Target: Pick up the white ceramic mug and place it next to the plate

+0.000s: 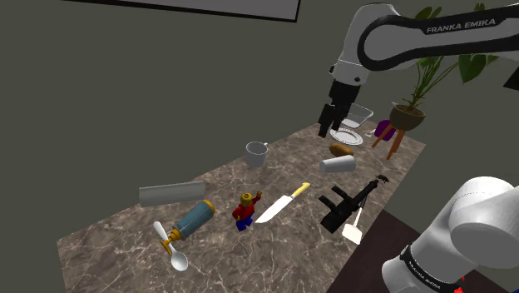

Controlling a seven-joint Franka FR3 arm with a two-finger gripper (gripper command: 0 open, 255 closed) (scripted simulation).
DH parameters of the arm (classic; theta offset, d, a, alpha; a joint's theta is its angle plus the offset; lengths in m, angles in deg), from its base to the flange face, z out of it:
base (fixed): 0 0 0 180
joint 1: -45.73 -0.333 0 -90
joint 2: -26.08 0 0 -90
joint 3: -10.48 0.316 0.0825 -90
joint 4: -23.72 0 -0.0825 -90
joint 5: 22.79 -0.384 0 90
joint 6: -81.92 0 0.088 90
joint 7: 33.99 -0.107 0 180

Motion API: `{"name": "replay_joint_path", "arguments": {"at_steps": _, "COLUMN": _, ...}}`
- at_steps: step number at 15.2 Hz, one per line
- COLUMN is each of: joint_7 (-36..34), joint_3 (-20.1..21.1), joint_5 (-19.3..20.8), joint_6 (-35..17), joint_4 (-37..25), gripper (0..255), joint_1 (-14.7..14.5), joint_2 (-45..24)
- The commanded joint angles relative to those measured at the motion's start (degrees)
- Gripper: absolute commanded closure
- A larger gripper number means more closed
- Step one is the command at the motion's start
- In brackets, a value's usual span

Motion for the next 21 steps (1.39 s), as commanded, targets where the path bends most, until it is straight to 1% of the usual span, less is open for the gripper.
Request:
{"name": "replay_joint_path", "arguments": {"at_steps": 1, "joint_7": -0.5, "joint_3": 0.6, "joint_5": 0.1, "joint_6": -3.6, "joint_4": -0.8, "gripper": 0, "joint_1": -0.2, "joint_2": -3.9}}
{"name": "replay_joint_path", "arguments": {"at_steps": 6, "joint_7": -2.1, "joint_3": 2.0, "joint_5": 0.8, "joint_6": -11.3, "joint_4": -4.1, "gripper": 0, "joint_1": -0.6, "joint_2": -14.2}}
{"name": "replay_joint_path", "arguments": {"at_steps": 11, "joint_7": -4.2, "joint_3": 3.0, "joint_5": 2.3, "joint_6": -17.3, "joint_4": -9.5, "gripper": 0, "joint_1": -1.0, "joint_2": -24.9}}
{"name": "replay_joint_path", "arguments": {"at_steps": 16, "joint_7": -6.5, "joint_3": 3.5, "joint_5": 4.5, "joint_6": -21.6, "joint_4": -16.8, "gripper": 0, "joint_1": -1.6, "joint_2": -35.8}}
{"name": "replay_joint_path", "arguments": {"at_steps": 21, "joint_7": -8.7, "joint_3": 3.3, "joint_5": 6.8, "joint_6": -23.9, "joint_4": -26.1, "gripper": 0, "joint_1": -2.6, "joint_2": -46.9}}
